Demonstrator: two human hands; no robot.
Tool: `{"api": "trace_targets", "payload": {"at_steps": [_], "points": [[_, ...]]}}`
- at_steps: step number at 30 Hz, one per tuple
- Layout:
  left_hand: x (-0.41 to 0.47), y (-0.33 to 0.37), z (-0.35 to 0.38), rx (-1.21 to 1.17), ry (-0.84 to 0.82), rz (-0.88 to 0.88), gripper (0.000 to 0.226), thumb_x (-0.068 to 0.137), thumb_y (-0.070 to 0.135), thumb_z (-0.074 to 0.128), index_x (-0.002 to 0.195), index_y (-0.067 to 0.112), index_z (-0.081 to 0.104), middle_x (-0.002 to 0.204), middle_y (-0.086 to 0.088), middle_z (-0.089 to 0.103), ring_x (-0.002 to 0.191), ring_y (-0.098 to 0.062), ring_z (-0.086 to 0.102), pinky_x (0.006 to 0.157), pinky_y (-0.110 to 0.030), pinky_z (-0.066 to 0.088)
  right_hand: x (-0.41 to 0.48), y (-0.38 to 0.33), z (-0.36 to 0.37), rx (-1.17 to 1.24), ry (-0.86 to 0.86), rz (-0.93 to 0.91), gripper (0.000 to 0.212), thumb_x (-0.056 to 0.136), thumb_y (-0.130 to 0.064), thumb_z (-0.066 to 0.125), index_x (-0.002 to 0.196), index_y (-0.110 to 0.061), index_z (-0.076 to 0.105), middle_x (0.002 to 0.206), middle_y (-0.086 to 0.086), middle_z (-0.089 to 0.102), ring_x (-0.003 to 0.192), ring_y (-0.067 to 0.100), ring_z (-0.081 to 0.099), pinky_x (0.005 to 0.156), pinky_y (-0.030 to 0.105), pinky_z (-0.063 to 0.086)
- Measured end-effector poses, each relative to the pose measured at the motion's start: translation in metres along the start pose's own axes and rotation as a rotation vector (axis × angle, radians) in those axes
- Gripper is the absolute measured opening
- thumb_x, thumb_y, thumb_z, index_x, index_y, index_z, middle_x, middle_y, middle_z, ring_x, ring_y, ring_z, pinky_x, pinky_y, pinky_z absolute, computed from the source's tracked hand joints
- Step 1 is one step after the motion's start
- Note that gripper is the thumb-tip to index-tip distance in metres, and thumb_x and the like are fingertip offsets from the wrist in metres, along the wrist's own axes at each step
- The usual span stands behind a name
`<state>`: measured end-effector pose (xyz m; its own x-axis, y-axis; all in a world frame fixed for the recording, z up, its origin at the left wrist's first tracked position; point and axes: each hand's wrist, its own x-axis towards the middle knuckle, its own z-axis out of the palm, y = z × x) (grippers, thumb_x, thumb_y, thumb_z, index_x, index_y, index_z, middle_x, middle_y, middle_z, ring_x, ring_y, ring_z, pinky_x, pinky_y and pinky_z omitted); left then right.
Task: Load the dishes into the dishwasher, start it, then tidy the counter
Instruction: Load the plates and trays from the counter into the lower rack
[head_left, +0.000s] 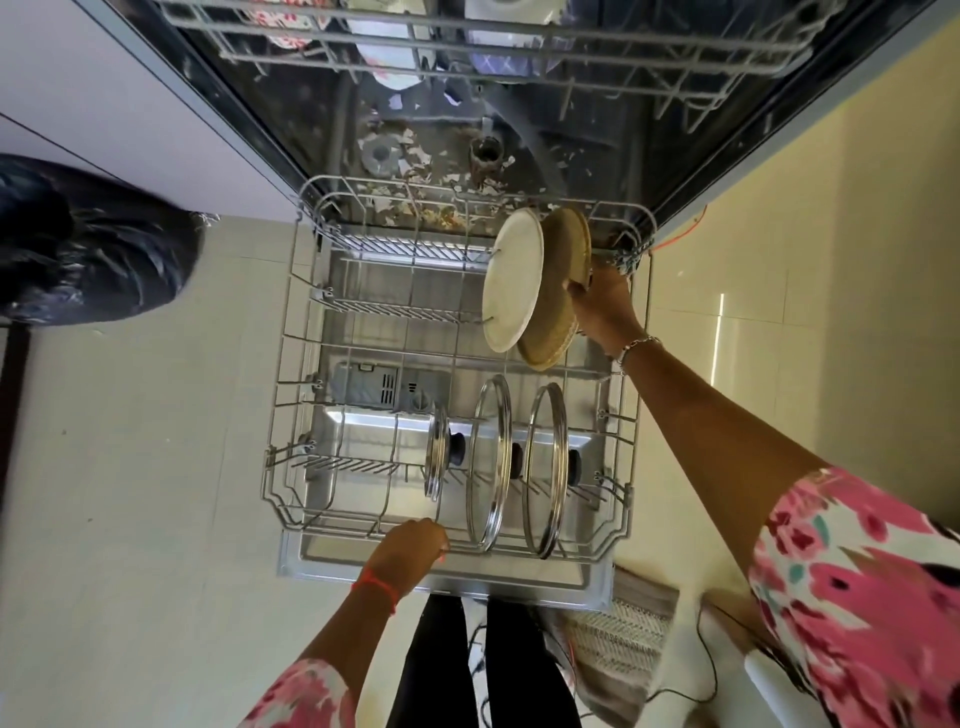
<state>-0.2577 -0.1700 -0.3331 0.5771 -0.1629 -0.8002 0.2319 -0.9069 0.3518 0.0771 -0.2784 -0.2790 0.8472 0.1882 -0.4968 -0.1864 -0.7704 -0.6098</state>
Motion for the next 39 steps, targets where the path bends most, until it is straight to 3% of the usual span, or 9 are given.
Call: {"api": "trace_targets", "payload": {"at_steps": [3,11,19,23,27,30,32,36,39], "points": [[-0.011,0.006,-0.010,0.031,-0.018,-0.025,0.028,0.098,0.012,0.040,0.118,0.007,0.059,0.118,-0.009,0.060,0.109,-0.021,0.057,0.094,-0.026,0.042,-0.012,-0.002,-0.009,-0.052,-0.033,0.003,0.040,0.094,-0.015,0.051,0.130,-0.001,0.044,0.126,0.020,0.056,0.114,0.034,0.055,0.089,0.033,0.045],[-0.071,0.033,-0.093,-0.044,0.118,-0.066,0.032,0.097,0.021,0.044,0.122,0.007,0.058,0.126,-0.011,0.057,0.117,-0.025,0.054,0.101,-0.035,0.040,-0.095,-0.044,-0.049,-0.225,-0.128,-0.033,0.045,0.097,-0.022,0.046,0.133,0.003,0.035,0.130,0.027,0.048,0.118,0.039,0.050,0.092,0.037,0.042],[-0.199,0.067,-0.172,-0.109,0.348,-0.097,0.030,0.096,0.022,0.044,0.115,0.007,0.062,0.119,-0.011,0.061,0.110,-0.025,0.057,0.094,-0.034,0.044,-0.237,-0.116,-0.079,-0.300,-0.232,-0.188,0.035,0.095,-0.025,0.043,0.116,0.000,0.054,0.110,0.019,0.063,0.099,0.032,0.062,0.078,0.037,0.054],[-0.251,0.058,-0.186,-0.078,0.523,-0.086,0.056,0.090,0.044,0.034,0.124,0.006,0.056,0.128,-0.013,0.057,0.118,-0.029,0.054,0.098,-0.035,0.042,-0.300,-0.157,-0.069,-0.401,-0.270,-0.272,0.038,0.100,-0.026,0.037,0.123,0.002,0.047,0.122,0.021,0.054,0.111,0.033,0.054,0.090,0.037,0.045],[-0.292,0.005,-0.195,0.011,0.661,-0.177,0.067,0.090,0.056,0.021,0.112,0.014,0.069,0.120,-0.001,0.065,0.112,-0.019,0.062,0.087,-0.039,0.052,-0.325,-0.192,-0.032,-0.507,-0.223,-0.421,0.058,0.099,-0.040,0.035,0.143,-0.002,0.028,0.150,0.016,0.028,0.138,0.028,0.029,0.114,0.036,0.024],[-0.325,-0.046,-0.201,-0.005,0.684,-0.228,0.088,0.089,0.066,0.000,0.131,0.010,0.053,0.140,-0.007,0.049,0.130,-0.028,0.045,0.104,-0.049,0.036,-0.343,-0.235,0.004,-0.557,-0.210,-0.517,0.067,0.097,-0.049,0.028,0.147,-0.005,0.018,0.156,0.014,0.014,0.145,0.023,0.012,0.118,0.033,0.009],[-0.349,-0.083,-0.209,0.007,0.768,-0.239,0.084,0.087,0.066,0.013,0.134,0.006,0.049,0.143,-0.010,0.043,0.134,-0.032,0.039,0.107,-0.053,0.029,-0.355,-0.265,0.032,-0.563,-0.179,-0.558,0.076,0.093,-0.057,0.023,0.148,-0.005,0.015,0.157,0.012,0.010,0.146,0.022,0.007,0.118,0.031,0.004],[-0.404,-0.167,-0.216,0.087,0.776,-0.247,0.072,0.080,0.058,0.030,0.115,0.007,0.065,0.123,-0.008,0.063,0.115,-0.026,0.059,0.090,-0.047,0.047,-0.377,-0.327,0.097,-0.559,-0.113,-0.598,0.063,0.100,-0.039,0.034,0.148,-0.003,0.014,0.157,0.013,0.006,0.146,0.022,0.003,0.118,0.031,0.001],[-0.457,-0.226,-0.226,0.038,0.831,-0.255,0.091,0.075,0.064,0.011,0.140,0.006,0.038,0.151,-0.008,0.031,0.141,-0.026,0.027,0.114,-0.045,0.019,-0.393,-0.377,0.147,-0.576,-0.087,-0.636,0.063,0.100,-0.038,0.035,0.147,-0.003,0.015,0.157,0.012,0.007,0.146,0.022,0.005,0.118,0.032,0.002]]}}
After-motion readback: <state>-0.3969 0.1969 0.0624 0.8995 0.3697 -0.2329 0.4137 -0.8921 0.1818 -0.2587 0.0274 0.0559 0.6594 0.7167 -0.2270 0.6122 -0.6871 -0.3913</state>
